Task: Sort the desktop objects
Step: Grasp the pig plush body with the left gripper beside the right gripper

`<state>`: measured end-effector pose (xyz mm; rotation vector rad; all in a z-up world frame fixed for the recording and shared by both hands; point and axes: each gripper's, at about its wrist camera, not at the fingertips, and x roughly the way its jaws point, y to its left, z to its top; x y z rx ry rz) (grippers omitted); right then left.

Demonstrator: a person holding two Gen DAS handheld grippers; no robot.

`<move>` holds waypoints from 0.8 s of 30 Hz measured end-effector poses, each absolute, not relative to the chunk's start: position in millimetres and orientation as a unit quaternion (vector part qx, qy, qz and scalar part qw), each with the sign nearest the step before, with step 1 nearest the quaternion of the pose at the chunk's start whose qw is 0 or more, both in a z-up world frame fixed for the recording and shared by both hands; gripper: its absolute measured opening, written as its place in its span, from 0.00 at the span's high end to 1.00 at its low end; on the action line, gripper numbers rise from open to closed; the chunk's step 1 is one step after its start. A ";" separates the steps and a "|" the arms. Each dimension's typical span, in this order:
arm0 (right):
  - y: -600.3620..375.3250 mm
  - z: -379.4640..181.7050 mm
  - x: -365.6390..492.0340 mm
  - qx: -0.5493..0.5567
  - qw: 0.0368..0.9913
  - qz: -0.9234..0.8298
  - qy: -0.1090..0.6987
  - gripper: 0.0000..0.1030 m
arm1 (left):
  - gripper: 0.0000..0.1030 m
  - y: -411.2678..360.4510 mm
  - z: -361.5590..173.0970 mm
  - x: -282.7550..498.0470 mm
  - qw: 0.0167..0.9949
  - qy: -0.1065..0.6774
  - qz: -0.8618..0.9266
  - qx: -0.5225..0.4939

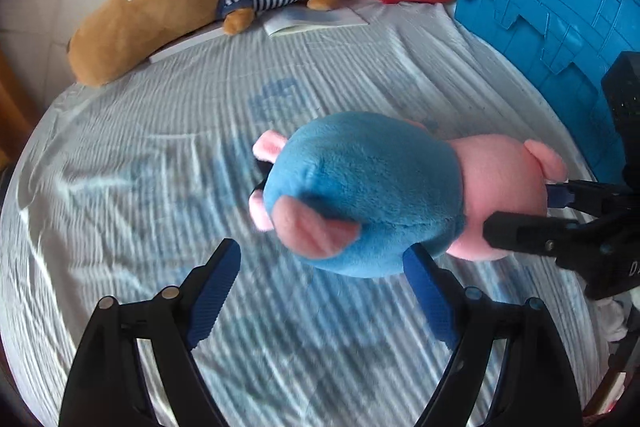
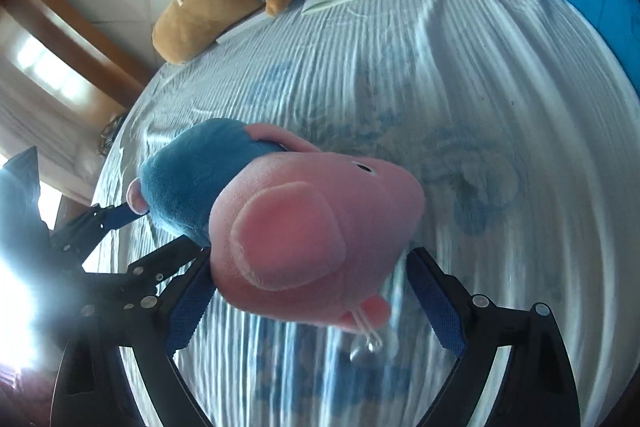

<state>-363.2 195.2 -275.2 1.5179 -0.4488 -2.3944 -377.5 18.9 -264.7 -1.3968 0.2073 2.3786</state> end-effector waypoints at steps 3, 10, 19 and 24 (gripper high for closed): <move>195.5 -275.4 -368.1 0.526 0.133 -0.830 -0.133 0.13 | 0.17 22.0 -266.8 -387.9 0.197 0.060 0.846 -0.492; 198.8 -265.4 -377.0 0.507 0.129 -0.847 -0.094 0.25 | 0.42 35.0 -252.2 -396.2 0.224 0.051 0.858 -0.459; 200.2 -239.2 -358.0 0.485 0.127 -0.863 -0.059 0.30 | 0.48 38.0 -229.4 -379.0 0.232 0.062 0.861 -0.449; 203.9 -216.3 -338.7 0.464 0.137 -0.873 -0.061 0.30 | 0.48 38.8 -202.6 -356.7 0.232 0.070 0.870 -0.429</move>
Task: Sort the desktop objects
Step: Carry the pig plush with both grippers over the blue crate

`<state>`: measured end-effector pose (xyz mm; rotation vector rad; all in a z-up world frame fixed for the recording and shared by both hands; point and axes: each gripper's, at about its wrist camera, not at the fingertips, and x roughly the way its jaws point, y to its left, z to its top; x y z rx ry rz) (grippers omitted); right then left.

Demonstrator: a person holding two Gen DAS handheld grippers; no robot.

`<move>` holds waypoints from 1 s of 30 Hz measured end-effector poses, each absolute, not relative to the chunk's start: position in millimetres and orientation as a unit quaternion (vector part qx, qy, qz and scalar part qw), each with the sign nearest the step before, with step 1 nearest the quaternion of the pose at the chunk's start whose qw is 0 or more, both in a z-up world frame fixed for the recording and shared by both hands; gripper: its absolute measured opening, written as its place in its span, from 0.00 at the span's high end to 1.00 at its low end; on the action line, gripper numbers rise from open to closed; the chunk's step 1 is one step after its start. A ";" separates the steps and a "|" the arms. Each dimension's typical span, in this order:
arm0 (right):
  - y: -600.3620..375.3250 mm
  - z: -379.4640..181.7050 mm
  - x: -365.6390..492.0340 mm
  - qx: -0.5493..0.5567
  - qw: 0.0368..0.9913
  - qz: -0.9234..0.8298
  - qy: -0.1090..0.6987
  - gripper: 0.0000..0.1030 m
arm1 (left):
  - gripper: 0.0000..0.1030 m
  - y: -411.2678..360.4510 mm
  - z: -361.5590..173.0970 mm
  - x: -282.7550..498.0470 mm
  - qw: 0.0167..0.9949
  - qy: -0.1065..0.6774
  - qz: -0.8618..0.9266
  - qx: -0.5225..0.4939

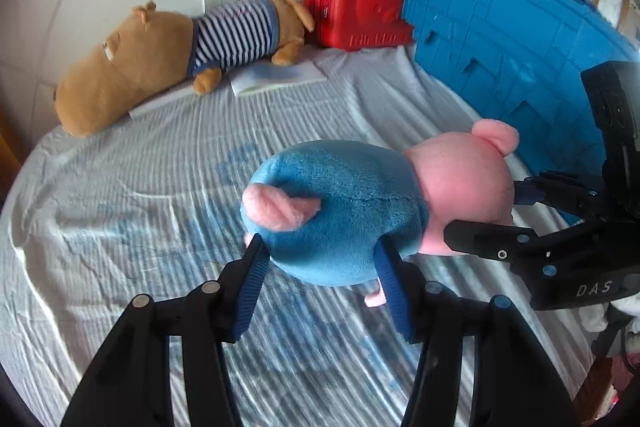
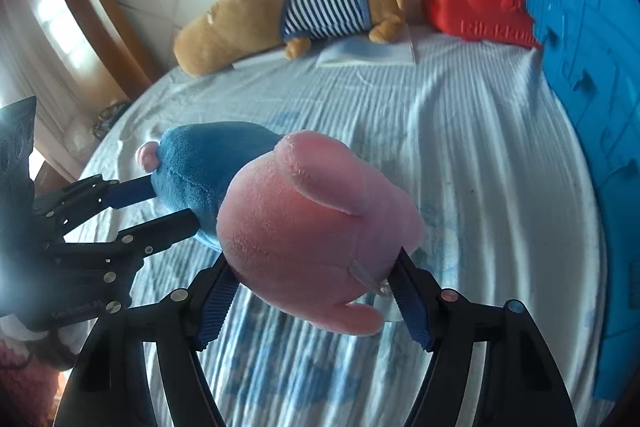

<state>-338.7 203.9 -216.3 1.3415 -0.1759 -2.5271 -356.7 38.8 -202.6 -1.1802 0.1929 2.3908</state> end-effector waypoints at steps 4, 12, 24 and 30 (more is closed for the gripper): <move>203.6 -195.9 -323.4 0.446 0.139 -0.882 -0.057 0.30 | 0.48 40.0 -180.6 -339.0 0.230 0.072 0.877 -0.415; 210.3 -150.2 -285.1 0.403 0.139 -0.904 -0.036 0.30 | 0.48 49.2 -136.0 -299.3 0.228 0.071 0.896 -0.374; 240.2 -85.9 -235.0 0.335 0.152 -0.930 -0.010 0.30 | 0.48 80.9 -70.3 -246.3 0.212 0.076 0.923 -0.313; 256.7 -55.2 -205.7 0.303 0.130 -0.944 -0.015 0.30 | 0.48 97.4 -38.3 -229.8 0.237 0.085 0.925 -0.285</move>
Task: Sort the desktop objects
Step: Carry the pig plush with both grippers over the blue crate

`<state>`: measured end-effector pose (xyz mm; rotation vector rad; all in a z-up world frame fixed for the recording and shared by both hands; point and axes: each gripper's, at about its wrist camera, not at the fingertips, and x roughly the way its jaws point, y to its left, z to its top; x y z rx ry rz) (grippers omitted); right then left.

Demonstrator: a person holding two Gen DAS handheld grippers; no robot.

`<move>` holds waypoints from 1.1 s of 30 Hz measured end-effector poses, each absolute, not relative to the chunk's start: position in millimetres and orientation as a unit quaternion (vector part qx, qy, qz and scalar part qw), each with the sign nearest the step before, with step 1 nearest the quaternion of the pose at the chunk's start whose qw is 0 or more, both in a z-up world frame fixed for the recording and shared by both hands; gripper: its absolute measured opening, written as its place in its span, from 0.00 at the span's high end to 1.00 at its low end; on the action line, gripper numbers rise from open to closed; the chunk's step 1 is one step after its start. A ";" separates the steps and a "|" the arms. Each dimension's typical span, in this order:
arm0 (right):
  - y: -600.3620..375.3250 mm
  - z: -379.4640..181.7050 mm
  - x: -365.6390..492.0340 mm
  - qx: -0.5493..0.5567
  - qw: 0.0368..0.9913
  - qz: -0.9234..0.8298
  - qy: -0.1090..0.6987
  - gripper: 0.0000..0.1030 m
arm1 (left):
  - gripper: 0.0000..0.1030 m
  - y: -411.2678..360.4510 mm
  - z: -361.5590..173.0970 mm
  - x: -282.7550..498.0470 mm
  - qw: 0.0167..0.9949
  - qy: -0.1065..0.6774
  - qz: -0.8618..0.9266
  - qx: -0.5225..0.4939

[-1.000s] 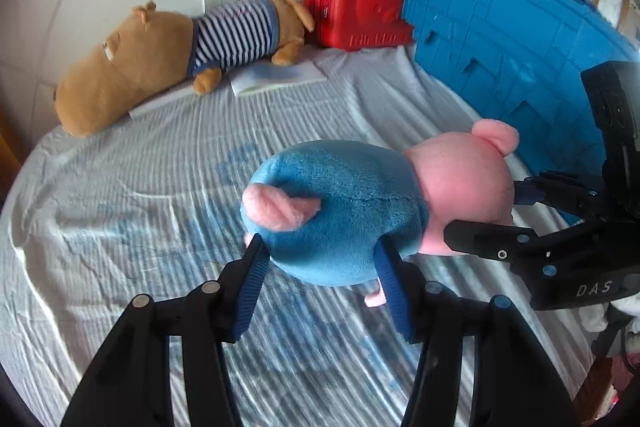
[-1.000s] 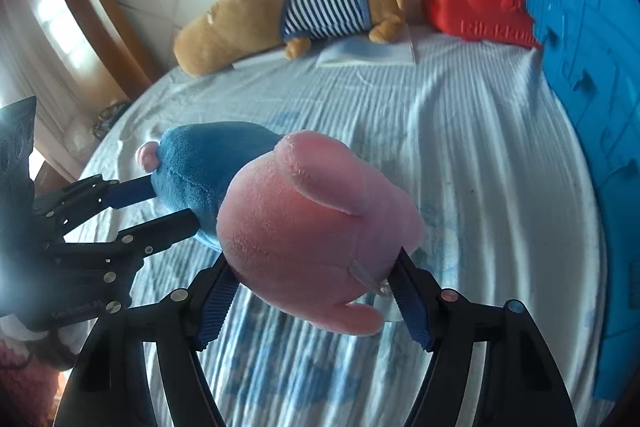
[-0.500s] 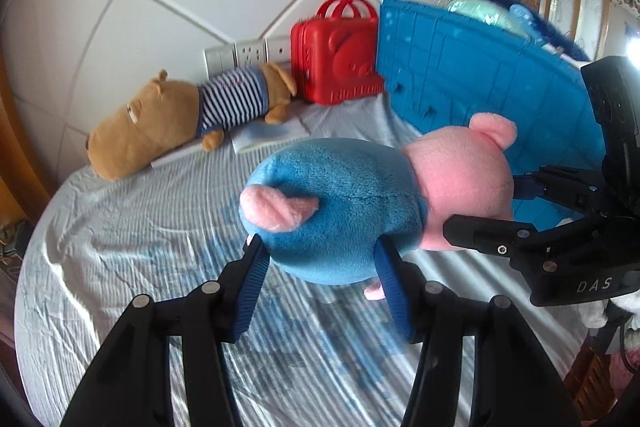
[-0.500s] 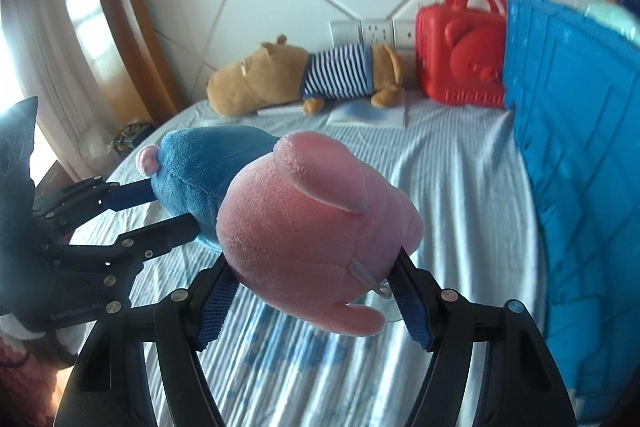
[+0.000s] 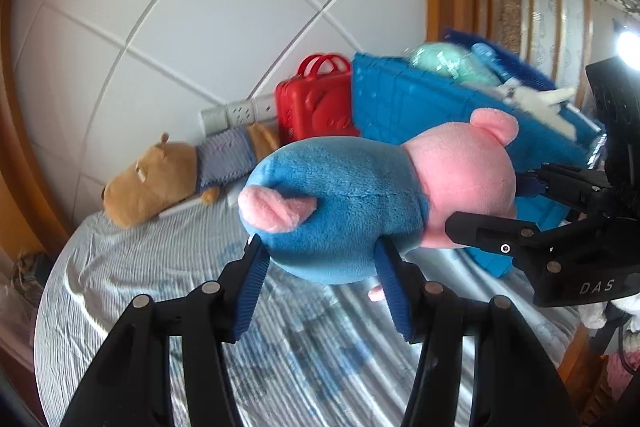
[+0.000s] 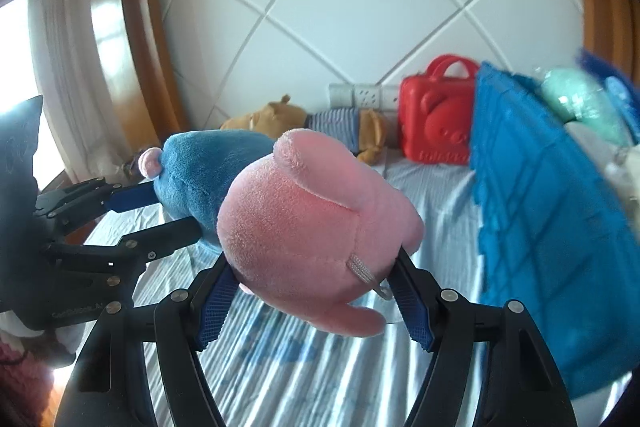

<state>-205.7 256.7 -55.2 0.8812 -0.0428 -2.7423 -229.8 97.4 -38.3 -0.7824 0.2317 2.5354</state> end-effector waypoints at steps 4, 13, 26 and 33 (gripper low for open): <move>277.3 -33.2 -185.6 0.280 0.103 -0.954 -0.038 0.30 | 0.48 119.4 -9.8 -220.7 0.262 0.100 0.924 -0.261; 369.2 30.4 -151.9 0.216 0.045 -0.975 -0.036 0.30 | 0.48 215.0 50.7 -210.8 0.317 0.109 0.921 -0.197; 577.7 63.6 -237.1 0.255 0.019 -0.967 0.008 0.30 | 0.48 442.3 50.2 -311.5 0.307 0.097 0.905 -0.277; 605.5 23.3 -283.0 0.329 0.038 -0.943 0.002 0.29 | 0.48 490.2 13.0 -348.8 0.246 0.147 0.884 -0.370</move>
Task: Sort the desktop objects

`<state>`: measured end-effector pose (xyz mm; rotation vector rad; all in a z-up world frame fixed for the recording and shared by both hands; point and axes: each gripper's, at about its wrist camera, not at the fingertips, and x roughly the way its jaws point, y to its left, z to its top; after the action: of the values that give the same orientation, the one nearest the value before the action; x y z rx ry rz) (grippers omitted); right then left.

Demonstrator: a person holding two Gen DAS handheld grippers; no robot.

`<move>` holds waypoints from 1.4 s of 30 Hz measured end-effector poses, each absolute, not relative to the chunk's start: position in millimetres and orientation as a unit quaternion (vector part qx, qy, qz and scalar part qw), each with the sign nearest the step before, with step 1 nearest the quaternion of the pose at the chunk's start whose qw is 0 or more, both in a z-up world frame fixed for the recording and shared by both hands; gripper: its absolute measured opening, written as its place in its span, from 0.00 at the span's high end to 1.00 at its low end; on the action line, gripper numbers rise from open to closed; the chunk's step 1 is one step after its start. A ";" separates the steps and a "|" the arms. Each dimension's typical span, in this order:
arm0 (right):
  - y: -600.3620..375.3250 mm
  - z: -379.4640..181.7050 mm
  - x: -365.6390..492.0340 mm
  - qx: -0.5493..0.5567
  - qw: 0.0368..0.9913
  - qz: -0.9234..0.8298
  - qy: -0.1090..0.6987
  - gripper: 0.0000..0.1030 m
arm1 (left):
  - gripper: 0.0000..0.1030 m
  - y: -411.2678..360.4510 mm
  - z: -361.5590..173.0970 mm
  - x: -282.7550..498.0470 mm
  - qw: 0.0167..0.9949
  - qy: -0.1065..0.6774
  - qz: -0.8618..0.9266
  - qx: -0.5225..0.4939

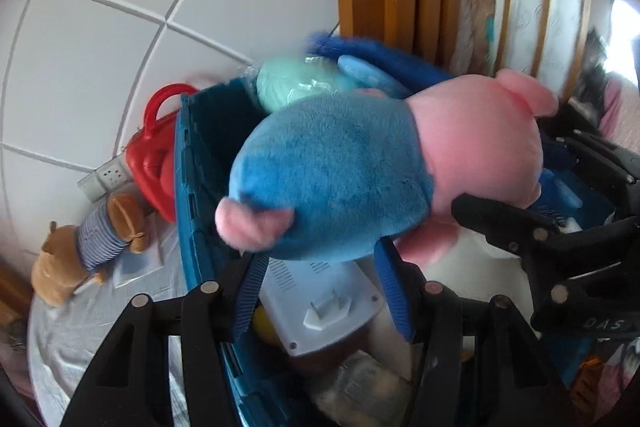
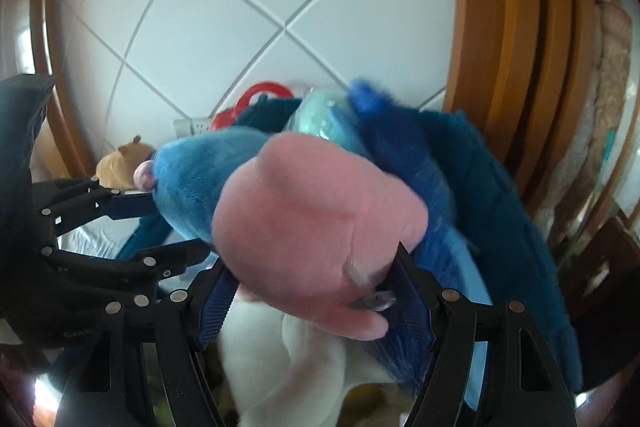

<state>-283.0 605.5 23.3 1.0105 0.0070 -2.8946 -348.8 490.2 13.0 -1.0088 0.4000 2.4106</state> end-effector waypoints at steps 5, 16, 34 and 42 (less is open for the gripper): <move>610.5 16.7 -285.7 0.349 0.064 -0.934 -0.023 0.27 | 0.47 486.6 14.1 -353.6 0.238 0.134 0.884 -0.380; 579.7 39.8 -223.5 0.281 0.026 -0.959 -0.003 0.00 | 0.02 430.9 39.0 -307.7 0.252 0.090 0.903 -0.336; 372.1 17.6 -81.9 0.234 -0.036 -0.971 0.015 0.00 | 0.02 210.8 21.6 -178.3 0.187 0.043 0.925 -0.328; 335.0 4.5 -59.3 0.247 0.013 -0.969 0.020 0.00 | 0.02 160.2 19.2 -131.2 0.111 0.010 0.938 -0.329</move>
<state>-59.3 335.0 4.5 0.7681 0.0639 -3.0189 -131.2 160.2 19.2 -0.9661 0.0297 2.7545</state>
